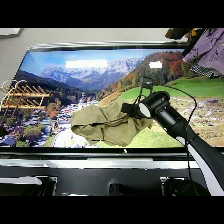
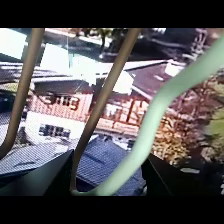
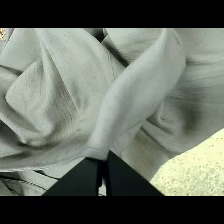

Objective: Fold the clothes and pants, and hang the long-sleeved shirts on hangers.

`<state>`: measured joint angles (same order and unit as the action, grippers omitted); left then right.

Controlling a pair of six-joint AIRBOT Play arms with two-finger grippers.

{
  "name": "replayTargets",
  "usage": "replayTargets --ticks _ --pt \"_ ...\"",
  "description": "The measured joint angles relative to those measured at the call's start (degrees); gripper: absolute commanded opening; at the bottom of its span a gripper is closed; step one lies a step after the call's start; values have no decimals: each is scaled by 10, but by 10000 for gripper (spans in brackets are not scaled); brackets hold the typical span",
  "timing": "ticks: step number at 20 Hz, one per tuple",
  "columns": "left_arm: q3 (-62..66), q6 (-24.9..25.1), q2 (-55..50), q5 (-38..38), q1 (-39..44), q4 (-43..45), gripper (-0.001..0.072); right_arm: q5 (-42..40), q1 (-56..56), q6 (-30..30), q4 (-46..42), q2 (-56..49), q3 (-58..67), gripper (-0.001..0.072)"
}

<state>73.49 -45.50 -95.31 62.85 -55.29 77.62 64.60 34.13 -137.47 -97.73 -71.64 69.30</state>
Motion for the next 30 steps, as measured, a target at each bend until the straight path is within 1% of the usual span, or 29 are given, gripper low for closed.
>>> replayTargets --ticks 1,2,4,7,9,10,11,12,13,15,16,24,28,30 --pt "0 1 -2 0 0 1 447 0 0 0 0 0 0 31" --pt "0 1 -4 1 0 1 423 0 0 0 0 0 0 31" --pt "0 1 -6 1 0 3 313 0 0 0 0 0 0 31" --pt "0 4 -8 1 0 4 294 0 0 2 0 0 0 31" --pt "0 5 -9 1 0 3 294 0 0 2 0 0 0 31" --pt "0 6 -10 1 0 3 275 0 0 2 0 0 0 31" --pt "0 6 -10 1 0 4 186 0 0 2 0 0 0 31" --pt "0 7 -10 1 0 4 153 0 0 2 0 0 0 31" --pt "0 7 -10 2 0 4 104 0 0 2 0 0 0 31" --pt "0 11 -10 7 0 3 65 0 0 2 0 0 0 31" --pt "0 10 -10 7 0 3 23 0 0 1 0 0 0 31" --pt "10 4 -5 10 6 -8 22 6 0 0 0 0 0 31" --pt "38 3 5 10 29 -15 21 22 0 0 0 0 0 31" --pt "57 -10 9 10 47 -17 21 32 0 0 0 0 0 31"
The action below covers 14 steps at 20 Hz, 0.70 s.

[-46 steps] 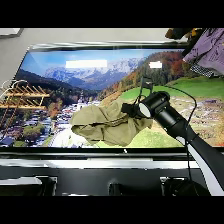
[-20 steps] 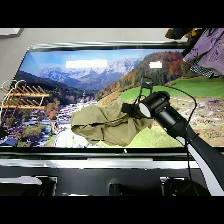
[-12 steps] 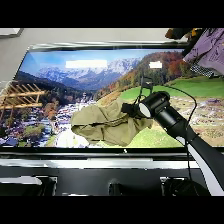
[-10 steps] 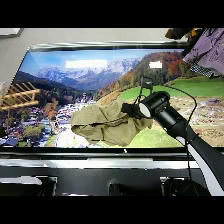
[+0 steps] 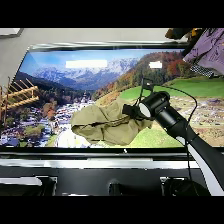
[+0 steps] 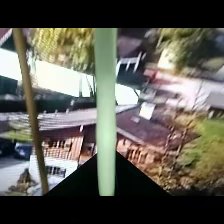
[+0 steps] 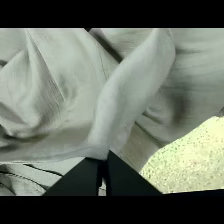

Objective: Fold the clothes and pants, and hang the long-sleeved shirts on hangers.

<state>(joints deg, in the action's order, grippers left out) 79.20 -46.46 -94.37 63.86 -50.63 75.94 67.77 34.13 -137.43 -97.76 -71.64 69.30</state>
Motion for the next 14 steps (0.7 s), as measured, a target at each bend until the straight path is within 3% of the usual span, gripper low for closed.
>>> replayTargets --ticks 14 --pt "110 -117 109 -9 149 1 15 17 0 -8 -15 0 0 29"
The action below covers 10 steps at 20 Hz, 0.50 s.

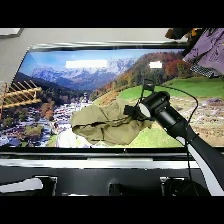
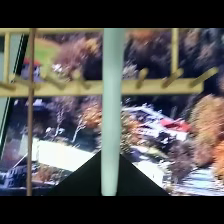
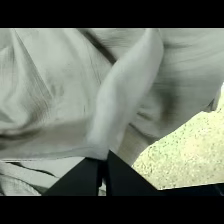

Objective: Fold the clothes and pants, and hang the long-sleeved shirts on hangers.

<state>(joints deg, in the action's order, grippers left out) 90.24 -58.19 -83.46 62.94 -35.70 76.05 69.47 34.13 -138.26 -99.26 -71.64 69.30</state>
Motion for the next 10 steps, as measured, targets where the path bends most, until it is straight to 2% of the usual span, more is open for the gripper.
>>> replayTargets --ticks 4,8,10 --pt "-52 -20 72 31 120 12 15 14 0 -57 -16 0 0 29" --pt "-197 -25 199 46 282 54 17 22 -5 -107 -28 0 0 28" --pt "-271 -48 274 61 368 64 18 23 -29 -119 -20 0 1 28"
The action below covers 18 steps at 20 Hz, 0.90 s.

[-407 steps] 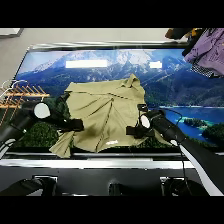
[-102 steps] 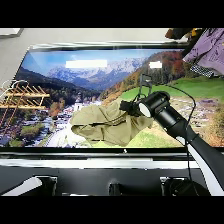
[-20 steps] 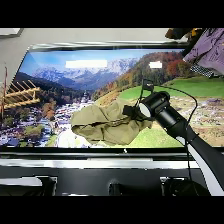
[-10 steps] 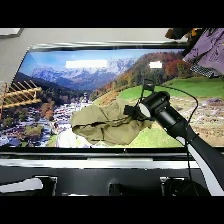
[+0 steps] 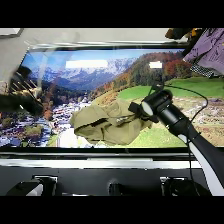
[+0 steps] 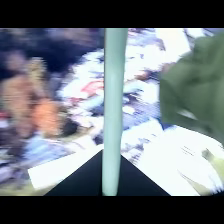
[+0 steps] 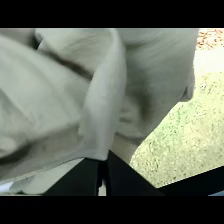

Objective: Fold the clothes and pants, and hang the long-sleeved shirts on hangers.

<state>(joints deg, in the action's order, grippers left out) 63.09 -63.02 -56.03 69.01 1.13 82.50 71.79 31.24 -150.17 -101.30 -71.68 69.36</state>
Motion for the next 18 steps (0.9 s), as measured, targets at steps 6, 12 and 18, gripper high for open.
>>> replayTargets --ticks 6,12,18 --pt "-115 -111 140 85 218 11 18 -20 -98 61 77 0 0 29" --pt "-139 -202 170 153 404 15 18 -28 -122 90 90 -4 0 29" --pt "-142 -262 176 202 476 20 17 -44 -125 75 63 -6 0 29"
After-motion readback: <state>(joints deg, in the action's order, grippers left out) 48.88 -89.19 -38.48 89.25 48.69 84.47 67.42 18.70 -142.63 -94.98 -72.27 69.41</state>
